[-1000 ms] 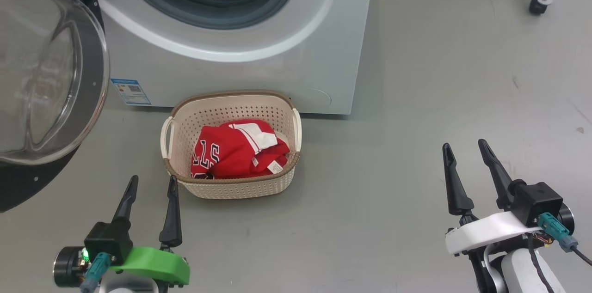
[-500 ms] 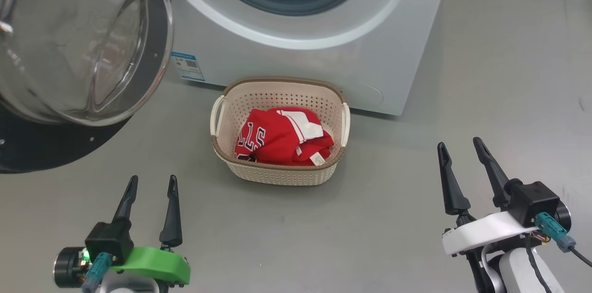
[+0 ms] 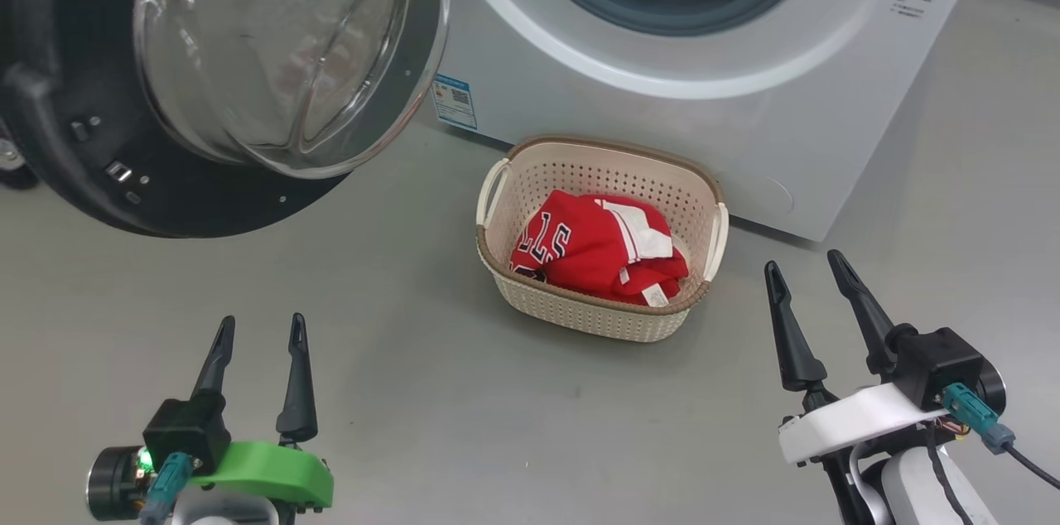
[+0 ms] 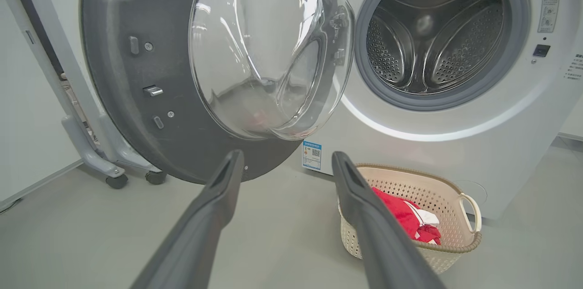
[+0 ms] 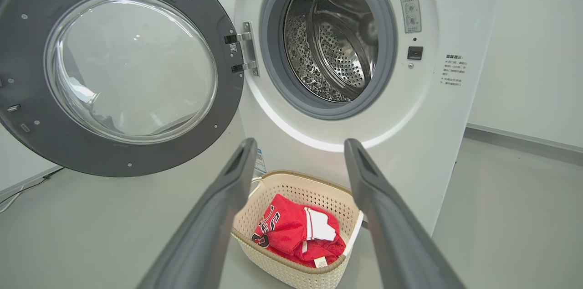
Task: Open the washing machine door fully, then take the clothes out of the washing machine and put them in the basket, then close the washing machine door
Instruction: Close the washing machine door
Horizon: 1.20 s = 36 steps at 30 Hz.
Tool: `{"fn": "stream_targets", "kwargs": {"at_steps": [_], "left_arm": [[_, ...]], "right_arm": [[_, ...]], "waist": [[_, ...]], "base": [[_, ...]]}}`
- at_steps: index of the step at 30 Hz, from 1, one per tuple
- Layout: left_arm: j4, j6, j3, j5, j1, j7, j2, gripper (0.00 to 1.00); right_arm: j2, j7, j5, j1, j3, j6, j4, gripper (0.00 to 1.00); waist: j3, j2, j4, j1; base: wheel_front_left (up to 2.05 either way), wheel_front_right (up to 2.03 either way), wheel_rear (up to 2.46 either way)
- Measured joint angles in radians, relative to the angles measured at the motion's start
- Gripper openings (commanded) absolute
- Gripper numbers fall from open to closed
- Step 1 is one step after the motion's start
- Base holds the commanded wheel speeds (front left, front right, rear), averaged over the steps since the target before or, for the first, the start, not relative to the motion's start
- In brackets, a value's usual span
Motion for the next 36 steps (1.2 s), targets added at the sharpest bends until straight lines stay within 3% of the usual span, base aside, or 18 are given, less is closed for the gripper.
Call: {"fn": "stream_targets", "kwargs": {"at_steps": [15,36], "left_arm": [[-0.004,0.005,0.024,0.001,0.020,0.000,0.000,1.00],[-0.033,0.009,0.044,0.008,0.052,0.000,0.000,1.00]], "right_arm": [[0.002,0.000,0.000,0.002,0.040,0.000,0.013,1.00],[0.008,0.000,0.000,0.002,0.066,0.000,0.030,1.00]], "waist": [[-0.045,0.0000,0.105,0.0000],[-0.077,0.0000,0.116,-0.0001]], "base": [[0.00,0.00,0.00],[0.00,0.00,0.00]]}}
